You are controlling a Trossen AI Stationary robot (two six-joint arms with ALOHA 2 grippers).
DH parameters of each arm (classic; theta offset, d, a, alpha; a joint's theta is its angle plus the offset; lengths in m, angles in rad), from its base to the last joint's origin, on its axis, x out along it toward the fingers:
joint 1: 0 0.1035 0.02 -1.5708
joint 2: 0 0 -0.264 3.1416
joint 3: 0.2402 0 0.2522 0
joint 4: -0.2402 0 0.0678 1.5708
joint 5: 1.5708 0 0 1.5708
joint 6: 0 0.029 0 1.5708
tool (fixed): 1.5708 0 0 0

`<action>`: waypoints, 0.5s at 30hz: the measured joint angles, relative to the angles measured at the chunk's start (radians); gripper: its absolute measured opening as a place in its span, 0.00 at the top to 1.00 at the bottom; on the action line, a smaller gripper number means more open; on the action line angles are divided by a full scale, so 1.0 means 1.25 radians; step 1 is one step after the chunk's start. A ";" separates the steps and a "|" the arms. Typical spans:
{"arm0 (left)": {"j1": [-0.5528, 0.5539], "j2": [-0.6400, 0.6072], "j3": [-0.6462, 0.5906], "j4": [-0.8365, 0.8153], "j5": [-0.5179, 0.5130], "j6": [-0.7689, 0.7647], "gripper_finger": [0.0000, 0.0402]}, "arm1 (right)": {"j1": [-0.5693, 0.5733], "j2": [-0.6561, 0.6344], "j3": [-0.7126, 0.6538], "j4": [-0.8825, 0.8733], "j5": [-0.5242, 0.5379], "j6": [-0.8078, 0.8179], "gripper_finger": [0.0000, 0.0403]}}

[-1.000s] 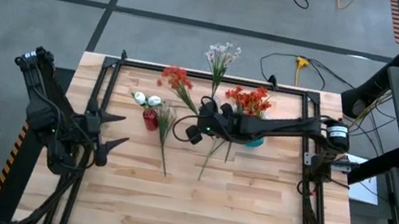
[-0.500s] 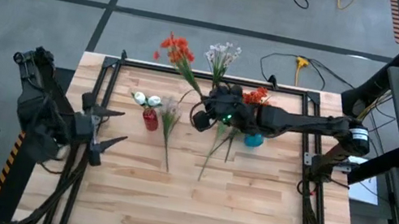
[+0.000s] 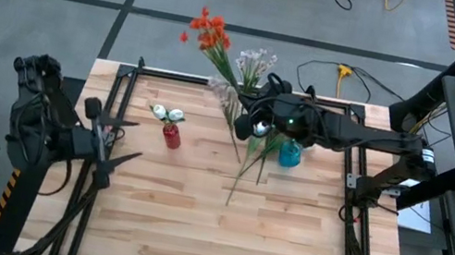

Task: Sort flowers into vase by color
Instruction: Put the left orange flowers into the blue vase

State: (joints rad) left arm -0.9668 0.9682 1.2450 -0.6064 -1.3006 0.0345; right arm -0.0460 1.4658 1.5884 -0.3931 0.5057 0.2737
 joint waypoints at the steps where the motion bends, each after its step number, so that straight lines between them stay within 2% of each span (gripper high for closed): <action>1: 0.000 0.006 0.000 0.000 0.000 0.002 0.28 | 0.000 0.000 0.003 -0.001 -0.009 -0.001 0.96; 9: 0.000 0.072 -0.013 -0.001 0.008 -0.046 0.28 | 0.000 0.002 0.035 0.008 -0.034 -0.025 0.96; 15: 0.000 0.145 -0.013 0.011 0.064 -0.073 0.28 | 0.007 0.000 0.090 -0.037 -0.034 -0.037 0.96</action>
State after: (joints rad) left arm -0.9672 1.1491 1.2289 -0.5931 -1.2207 -0.0564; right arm -0.0369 1.4656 1.7014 -0.4390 0.4625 0.2276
